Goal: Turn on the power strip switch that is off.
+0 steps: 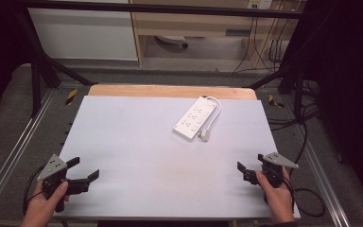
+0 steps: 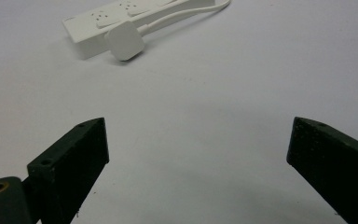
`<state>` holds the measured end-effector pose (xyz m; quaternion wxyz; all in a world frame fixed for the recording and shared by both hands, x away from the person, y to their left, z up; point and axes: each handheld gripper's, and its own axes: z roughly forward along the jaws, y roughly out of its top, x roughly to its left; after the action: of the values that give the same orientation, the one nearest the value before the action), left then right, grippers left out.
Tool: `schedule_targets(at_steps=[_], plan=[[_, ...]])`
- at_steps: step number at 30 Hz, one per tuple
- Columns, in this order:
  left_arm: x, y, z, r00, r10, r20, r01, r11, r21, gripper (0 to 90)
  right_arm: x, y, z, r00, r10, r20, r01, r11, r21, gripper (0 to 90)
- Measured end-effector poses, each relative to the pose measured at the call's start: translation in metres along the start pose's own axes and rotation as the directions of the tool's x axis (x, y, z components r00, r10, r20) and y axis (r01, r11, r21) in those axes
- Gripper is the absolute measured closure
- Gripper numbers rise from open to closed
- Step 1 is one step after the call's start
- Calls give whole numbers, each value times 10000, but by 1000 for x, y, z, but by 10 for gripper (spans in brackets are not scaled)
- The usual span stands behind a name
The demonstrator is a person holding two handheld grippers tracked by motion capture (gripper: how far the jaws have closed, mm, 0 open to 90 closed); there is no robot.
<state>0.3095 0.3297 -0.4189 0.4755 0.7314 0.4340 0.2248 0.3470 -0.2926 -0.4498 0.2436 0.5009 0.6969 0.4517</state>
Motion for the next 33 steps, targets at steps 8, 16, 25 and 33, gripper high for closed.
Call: schedule_targets(at_steps=[8, 16, 25, 33], plan=[[-1, 0, 0, 10000, 23, 49, -24, 10000, 39, 69, 7, 4, -1, 9995, -238, -185, 237, 9997, -15, 65], [-1, -1, 1, 10000, 34, 70, -35, 10000, 73, 64, 13, 16, -2, 9983, -160, -566, 145, 9995, -264, 25], [2, 0, 1, 9999, 129, 14, -129, 9999, 67, 60, 17, 26, -3, 9979, -200, -621, 161, 9979, -625, 26], [6, 6, 13, 9997, 230, -39, -230, 9997, 9, 60, 15, 38, 4, 9979, -84, -646, 27, 9962, -874, 30]])
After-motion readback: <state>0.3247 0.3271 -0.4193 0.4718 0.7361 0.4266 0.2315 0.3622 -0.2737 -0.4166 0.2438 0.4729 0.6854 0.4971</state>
